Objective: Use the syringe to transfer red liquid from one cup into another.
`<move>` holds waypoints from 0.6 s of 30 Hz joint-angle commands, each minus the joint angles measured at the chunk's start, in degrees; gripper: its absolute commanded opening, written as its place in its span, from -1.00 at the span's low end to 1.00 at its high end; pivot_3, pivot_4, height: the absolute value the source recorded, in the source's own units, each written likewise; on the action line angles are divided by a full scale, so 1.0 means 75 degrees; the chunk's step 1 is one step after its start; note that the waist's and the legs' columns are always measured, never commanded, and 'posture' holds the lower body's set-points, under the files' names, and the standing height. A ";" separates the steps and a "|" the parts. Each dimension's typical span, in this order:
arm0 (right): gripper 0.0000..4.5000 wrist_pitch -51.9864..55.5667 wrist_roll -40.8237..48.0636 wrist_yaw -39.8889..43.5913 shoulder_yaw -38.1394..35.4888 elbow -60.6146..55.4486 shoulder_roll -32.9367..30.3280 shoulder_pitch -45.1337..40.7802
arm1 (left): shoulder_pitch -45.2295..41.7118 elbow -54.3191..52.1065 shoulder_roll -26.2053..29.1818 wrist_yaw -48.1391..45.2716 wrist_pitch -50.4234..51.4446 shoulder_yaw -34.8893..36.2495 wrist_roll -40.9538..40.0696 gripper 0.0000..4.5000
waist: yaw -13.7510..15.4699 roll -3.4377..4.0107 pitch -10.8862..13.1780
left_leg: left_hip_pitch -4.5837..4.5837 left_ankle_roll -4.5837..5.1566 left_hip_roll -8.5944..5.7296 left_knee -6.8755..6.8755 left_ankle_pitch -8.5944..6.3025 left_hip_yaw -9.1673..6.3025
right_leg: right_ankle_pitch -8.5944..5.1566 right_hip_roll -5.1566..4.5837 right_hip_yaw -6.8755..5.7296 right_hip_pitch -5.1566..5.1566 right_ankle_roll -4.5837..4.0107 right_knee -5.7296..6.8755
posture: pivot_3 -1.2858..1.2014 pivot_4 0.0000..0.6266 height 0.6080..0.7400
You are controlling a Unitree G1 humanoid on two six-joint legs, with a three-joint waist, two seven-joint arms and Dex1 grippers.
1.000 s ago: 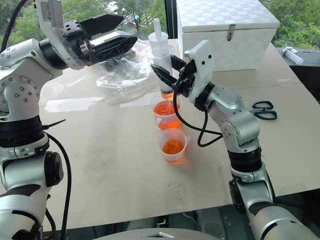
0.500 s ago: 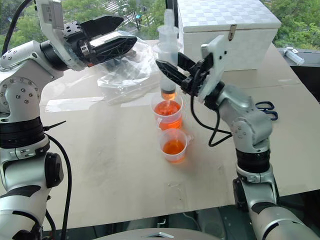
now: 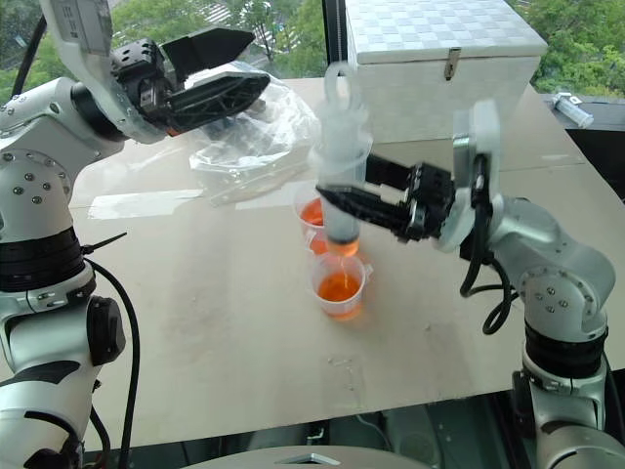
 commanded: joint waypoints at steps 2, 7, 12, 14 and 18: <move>-0.30 -0.0574 -0.0398 0.0352 0.0436 -0.0337 -0.0010 0.0346 | -0.0187 -0.0537 0.0017 -0.0430 0.0298 -0.0082 -0.0630 0.78 | -0.0004 0.0000 0.0000 | 0.0000 0.0001 0.0000 0.0005 0.0000 0.0001 | 0.0000 0.0000 0.0001 0.0001 0.0000 -0.0001 | 0.03 -0.52 1.00; -0.30 -0.0931 -0.0814 0.0581 0.0758 -0.0238 -0.0036 0.0546 | -0.0096 -0.0773 0.0044 -0.0764 0.0577 -0.0306 -0.0953 0.78 | 0.0007 0.0000 0.0000 | 0.0002 0.0000 0.0000 0.0011 0.0000 -0.0003 | 0.0000 0.0003 0.0000 0.0002 0.0000 -0.0002 | 0.03 -0.52 1.00; -0.30 -0.1074 -0.0933 0.0649 0.0812 -0.0137 -0.0028 0.0550 | -0.0167 -0.0851 -0.0166 -0.0768 0.0702 -0.0397 -0.1212 0.78 | 0.0015 0.0000 0.0000 | 0.0002 0.0000 0.0000 0.0018 0.0000 -0.0004 | 0.0000 0.0002 -0.0001 0.0004 0.0000 -0.0002 | 0.03 -0.52 1.00; -0.30 -0.1101 -0.0943 0.0661 0.0835 -0.0126 -0.0028 0.0547 | -0.0203 -0.0862 -0.0255 -0.0791 0.0767 -0.0444 -0.1290 0.78 | 0.0020 0.0000 0.0000 | 0.0002 0.0000 0.0000 0.0021 0.0000 -0.0007 | 0.0000 0.0002 -0.0003 0.0006 0.0000 -0.0002 | 0.03 -0.52 1.00; -0.30 -0.1142 -0.0965 0.0685 0.0873 -0.0119 -0.0022 0.0547 | -0.0167 -0.0898 -0.0288 -0.0926 0.0788 -0.0579 -0.1333 0.78 | 0.0021 0.0000 0.0000 | 0.0002 0.0001 0.0000 0.0024 0.0000 -0.0007 | 0.0000 0.0002 -0.0003 0.0007 0.0000 -0.0002 | 0.03 -0.52 1.00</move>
